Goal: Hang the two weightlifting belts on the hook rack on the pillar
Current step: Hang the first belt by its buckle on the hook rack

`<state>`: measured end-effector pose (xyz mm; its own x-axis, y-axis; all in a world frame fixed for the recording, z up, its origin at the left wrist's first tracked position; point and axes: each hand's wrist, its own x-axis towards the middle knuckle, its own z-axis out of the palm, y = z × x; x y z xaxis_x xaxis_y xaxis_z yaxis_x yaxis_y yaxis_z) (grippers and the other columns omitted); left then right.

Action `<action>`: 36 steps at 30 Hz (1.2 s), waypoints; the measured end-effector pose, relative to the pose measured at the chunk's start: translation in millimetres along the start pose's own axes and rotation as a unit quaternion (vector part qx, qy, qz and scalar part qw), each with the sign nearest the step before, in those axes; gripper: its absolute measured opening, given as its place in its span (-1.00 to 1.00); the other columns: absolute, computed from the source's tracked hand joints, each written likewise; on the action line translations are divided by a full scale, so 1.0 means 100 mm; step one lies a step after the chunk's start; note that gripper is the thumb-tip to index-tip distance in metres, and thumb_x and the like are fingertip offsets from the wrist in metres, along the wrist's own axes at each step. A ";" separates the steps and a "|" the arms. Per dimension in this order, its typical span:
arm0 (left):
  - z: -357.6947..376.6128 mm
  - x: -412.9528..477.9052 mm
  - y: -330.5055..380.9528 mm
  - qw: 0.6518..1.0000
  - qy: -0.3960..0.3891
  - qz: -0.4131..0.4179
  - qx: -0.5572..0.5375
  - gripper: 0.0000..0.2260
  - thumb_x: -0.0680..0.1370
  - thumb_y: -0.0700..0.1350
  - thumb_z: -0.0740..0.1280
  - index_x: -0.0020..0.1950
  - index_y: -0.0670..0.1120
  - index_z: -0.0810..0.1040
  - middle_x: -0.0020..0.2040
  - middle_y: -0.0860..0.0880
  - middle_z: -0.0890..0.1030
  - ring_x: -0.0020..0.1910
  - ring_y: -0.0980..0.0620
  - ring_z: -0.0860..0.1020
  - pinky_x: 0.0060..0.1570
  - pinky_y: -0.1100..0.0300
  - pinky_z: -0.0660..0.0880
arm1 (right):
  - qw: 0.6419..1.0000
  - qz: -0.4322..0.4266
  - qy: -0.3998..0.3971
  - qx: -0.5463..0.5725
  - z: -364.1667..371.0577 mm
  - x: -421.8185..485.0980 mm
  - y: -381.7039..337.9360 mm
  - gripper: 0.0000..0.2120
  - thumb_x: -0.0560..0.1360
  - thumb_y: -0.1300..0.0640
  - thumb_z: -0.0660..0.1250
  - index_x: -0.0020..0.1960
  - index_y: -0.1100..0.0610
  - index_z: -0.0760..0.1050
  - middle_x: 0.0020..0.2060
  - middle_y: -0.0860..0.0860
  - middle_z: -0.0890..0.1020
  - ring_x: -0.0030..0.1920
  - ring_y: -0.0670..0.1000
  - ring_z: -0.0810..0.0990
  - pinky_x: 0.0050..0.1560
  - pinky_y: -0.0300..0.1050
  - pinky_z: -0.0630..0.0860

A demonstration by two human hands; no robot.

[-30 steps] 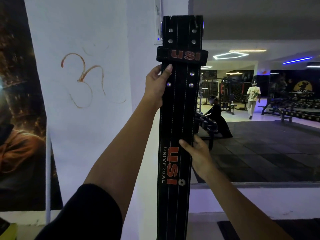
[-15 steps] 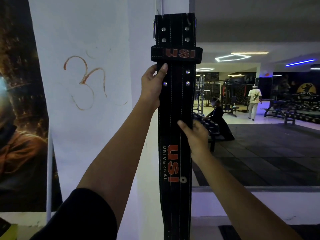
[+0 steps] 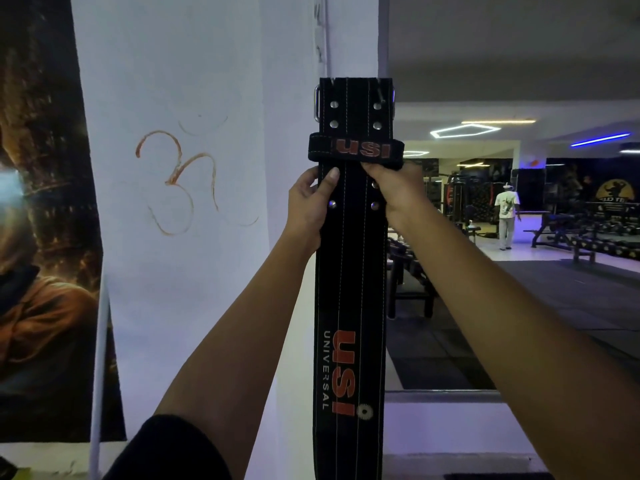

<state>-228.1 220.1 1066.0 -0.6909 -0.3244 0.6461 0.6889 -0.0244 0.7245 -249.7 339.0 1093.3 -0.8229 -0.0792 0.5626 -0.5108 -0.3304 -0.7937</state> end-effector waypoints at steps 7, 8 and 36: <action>-0.09 -0.01 0.01 1.000 -0.013 -0.013 -0.008 -0.69 0.55 -0.12 0.30 0.26 -0.21 0.47 -0.03 -0.12 0.65 -0.07 -0.10 0.64 -0.05 0.05 0.61 | 0.993 0.068 -0.091 0.029 -0.03 0.03 -0.23 -0.65 0.30 0.02 0.51 0.00 0.18 0.61 -0.03 0.14 0.70 0.00 0.21 0.67 0.13 0.14 0.51; -0.10 -0.02 0.00 1.000 -0.022 -0.016 -0.006 -0.68 0.55 -0.13 0.30 0.27 -0.21 0.46 -0.02 -0.12 0.65 -0.07 -0.09 0.64 -0.08 0.08 0.61 | 0.995 0.078 -0.063 0.025 -0.02 0.04 -0.26 -0.56 0.27 -0.01 0.53 0.05 0.21 0.60 0.02 0.16 0.69 0.02 0.22 0.67 0.12 0.18 0.54; -0.44 0.35 0.45 0.994 -0.044 -0.099 0.030 -0.53 0.52 -0.40 0.22 0.35 -0.01 0.37 -0.18 0.01 0.59 -0.28 0.07 0.55 -0.39 0.19 0.57 | 0.989 0.145 -0.022 0.030 0.40 0.35 -0.31 -0.82 0.47 0.11 0.11 -0.18 0.12 0.46 -0.26 0.04 0.50 -0.28 0.02 0.45 -0.19 -0.11 0.41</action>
<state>-211.1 166.2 1110.5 -0.8297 -0.2354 0.5062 0.5255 -0.0231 0.8505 -253.0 309.4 1147.2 -0.9200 -0.2193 0.3247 -0.2387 -0.3435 -0.9083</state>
